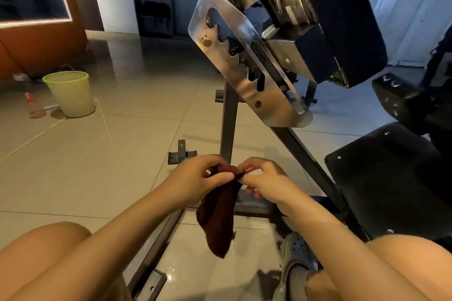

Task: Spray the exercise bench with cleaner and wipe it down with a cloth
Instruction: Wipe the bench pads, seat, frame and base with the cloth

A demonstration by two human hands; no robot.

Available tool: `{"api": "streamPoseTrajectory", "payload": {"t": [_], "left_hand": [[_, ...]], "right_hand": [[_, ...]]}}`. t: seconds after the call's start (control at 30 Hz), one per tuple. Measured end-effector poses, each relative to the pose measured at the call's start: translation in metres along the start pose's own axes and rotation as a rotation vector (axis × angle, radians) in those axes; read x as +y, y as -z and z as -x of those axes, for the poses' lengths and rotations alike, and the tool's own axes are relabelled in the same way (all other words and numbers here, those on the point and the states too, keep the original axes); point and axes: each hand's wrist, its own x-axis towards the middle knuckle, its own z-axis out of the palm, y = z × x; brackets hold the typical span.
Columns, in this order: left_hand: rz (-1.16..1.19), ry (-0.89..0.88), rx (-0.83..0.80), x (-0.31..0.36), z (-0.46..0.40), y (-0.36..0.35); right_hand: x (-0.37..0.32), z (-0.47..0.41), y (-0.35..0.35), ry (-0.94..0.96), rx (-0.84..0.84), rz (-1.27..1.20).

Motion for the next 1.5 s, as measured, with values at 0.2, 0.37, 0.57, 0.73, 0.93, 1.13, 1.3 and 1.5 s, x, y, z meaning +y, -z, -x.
{"api": "streamPoseTrajectory", "payload": {"t": [0.2,0.37,0.57,0.73,0.93,1.13,1.3,1.5], "left_hand": [[0.060,0.062,0.010,0.028,0.006,0.030],[-0.198,-0.013,0.012,0.056,0.001,0.040],[-0.103,0.061,0.128,0.027,-0.019,0.029],[0.154,0.120,0.273,-0.009,-0.062,0.036],[-0.237,-0.029,0.399,-0.019,-0.089,0.077],[-0.775,-0.200,0.332,-0.032,-0.118,0.109],[-1.313,-0.411,0.331,-0.049,-0.157,0.143],[-1.447,-0.462,0.288,-0.054,-0.180,0.143]], "right_hand": [[-0.021,0.008,0.010,0.127,0.033,-0.135],[-0.033,0.014,0.025,0.334,0.208,-0.077],[-0.015,-0.022,0.001,0.168,0.446,0.014],[-0.038,-0.075,-0.029,0.242,0.687,0.091],[-0.070,-0.139,-0.021,0.445,0.816,0.077],[-0.058,-0.189,-0.042,0.495,0.998,0.259],[0.000,-0.216,-0.075,0.352,1.065,0.117],[0.001,-0.223,-0.092,0.428,1.177,0.043]]}}
